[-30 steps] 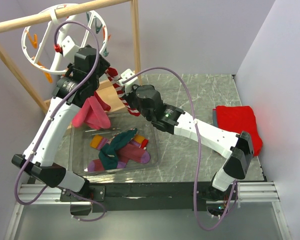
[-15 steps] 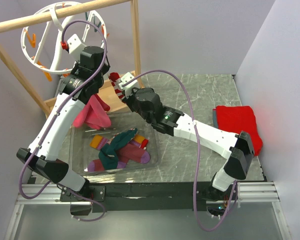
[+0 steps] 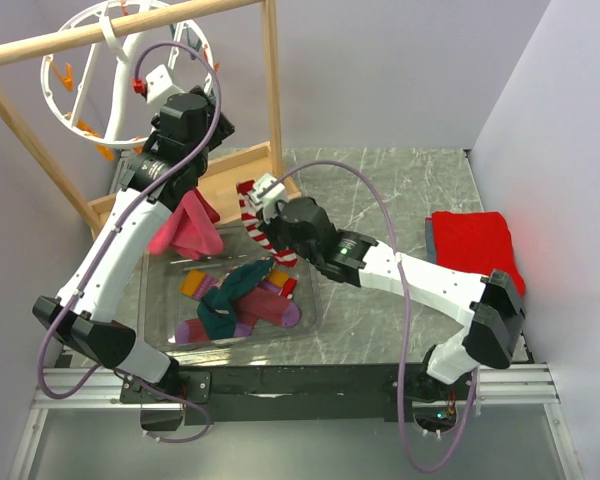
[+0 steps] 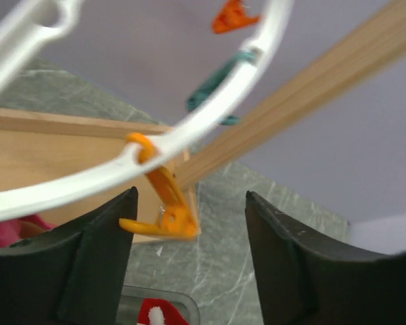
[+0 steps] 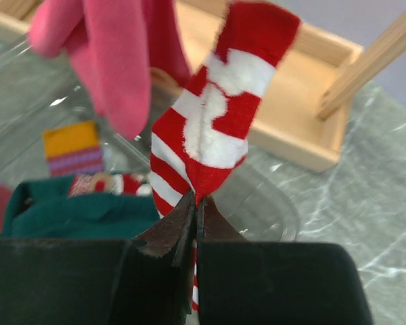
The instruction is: Remove the socks clipped to the hanger
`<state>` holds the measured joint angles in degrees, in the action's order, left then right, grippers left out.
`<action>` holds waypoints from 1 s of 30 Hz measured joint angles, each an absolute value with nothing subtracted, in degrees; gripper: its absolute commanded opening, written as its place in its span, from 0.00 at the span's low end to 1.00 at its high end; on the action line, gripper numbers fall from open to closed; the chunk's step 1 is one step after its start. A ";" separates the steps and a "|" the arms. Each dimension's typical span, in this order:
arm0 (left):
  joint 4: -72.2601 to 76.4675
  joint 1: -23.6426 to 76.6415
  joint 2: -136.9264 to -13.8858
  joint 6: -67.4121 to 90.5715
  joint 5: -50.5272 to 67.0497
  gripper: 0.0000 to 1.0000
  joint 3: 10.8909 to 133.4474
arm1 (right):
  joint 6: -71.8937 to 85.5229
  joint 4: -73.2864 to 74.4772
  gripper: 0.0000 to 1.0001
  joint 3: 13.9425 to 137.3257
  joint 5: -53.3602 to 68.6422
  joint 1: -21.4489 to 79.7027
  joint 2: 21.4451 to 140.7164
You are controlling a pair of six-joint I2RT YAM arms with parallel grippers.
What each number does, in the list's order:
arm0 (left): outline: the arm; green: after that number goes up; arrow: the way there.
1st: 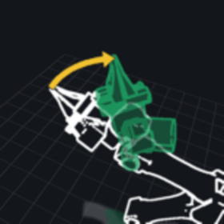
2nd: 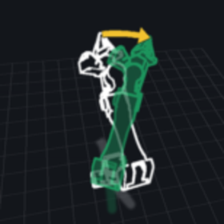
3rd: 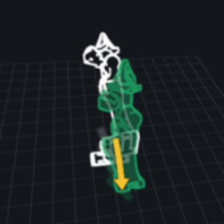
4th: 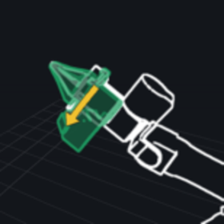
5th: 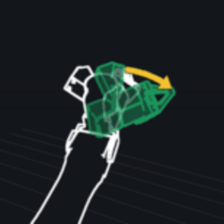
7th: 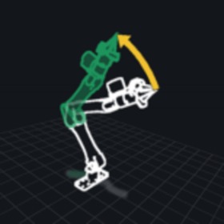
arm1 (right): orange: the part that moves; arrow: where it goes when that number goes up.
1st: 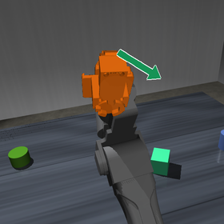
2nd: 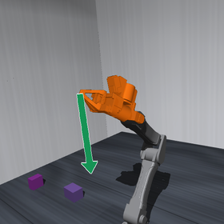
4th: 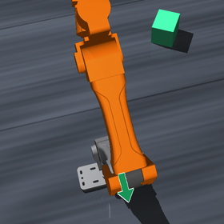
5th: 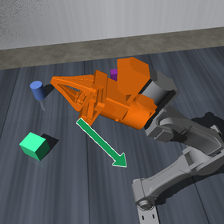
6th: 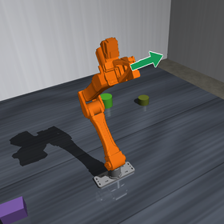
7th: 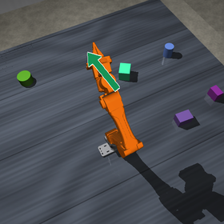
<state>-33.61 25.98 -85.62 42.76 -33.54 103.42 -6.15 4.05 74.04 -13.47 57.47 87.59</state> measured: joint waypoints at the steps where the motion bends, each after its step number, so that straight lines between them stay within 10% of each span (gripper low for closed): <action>1: -32.80 25.98 -85.27 42.11 -31.99 0.82 102.91 | -5.76 3.84 0.00 72.75 -12.51 57.47 86.83; 7: -29.54 25.96 -84.36 38.46 -20.86 0.96 101.95 | -5.17 2.92 0.00 66.52 -8.69 57.47 84.68; 24: -27.97 25.98 -61.43 35.11 -6.83 0.96 94.39 | -10.35 2.63 0.00 64.25 -6.20 59.83 87.68; 30: -28.58 25.98 -50.94 35.18 -8.97 0.93 89.30 | -13.28 5.39 0.46 77.06 -10.33 68.01 100.71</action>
<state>-28.58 25.98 -50.94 35.18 -8.97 89.30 -13.28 5.39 77.06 -10.33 68.01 100.71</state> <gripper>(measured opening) 0.948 0.225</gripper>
